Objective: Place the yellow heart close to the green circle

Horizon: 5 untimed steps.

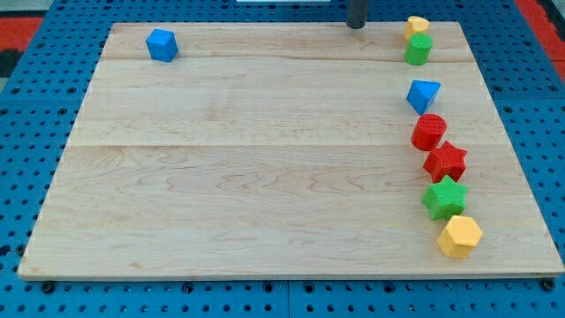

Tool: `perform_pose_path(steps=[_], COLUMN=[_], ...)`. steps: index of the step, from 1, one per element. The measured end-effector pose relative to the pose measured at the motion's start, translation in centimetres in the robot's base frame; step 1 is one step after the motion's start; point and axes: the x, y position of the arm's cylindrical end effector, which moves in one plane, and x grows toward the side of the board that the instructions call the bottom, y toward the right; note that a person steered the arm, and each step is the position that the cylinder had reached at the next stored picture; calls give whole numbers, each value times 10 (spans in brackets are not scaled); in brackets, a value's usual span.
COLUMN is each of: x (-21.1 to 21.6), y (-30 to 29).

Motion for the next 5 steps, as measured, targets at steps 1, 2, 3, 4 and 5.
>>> perform_pose_path(steps=[1, 2, 3, 4, 5], x=[-1, -2, -1, -1, -1], y=[41, 44, 57, 80, 95])
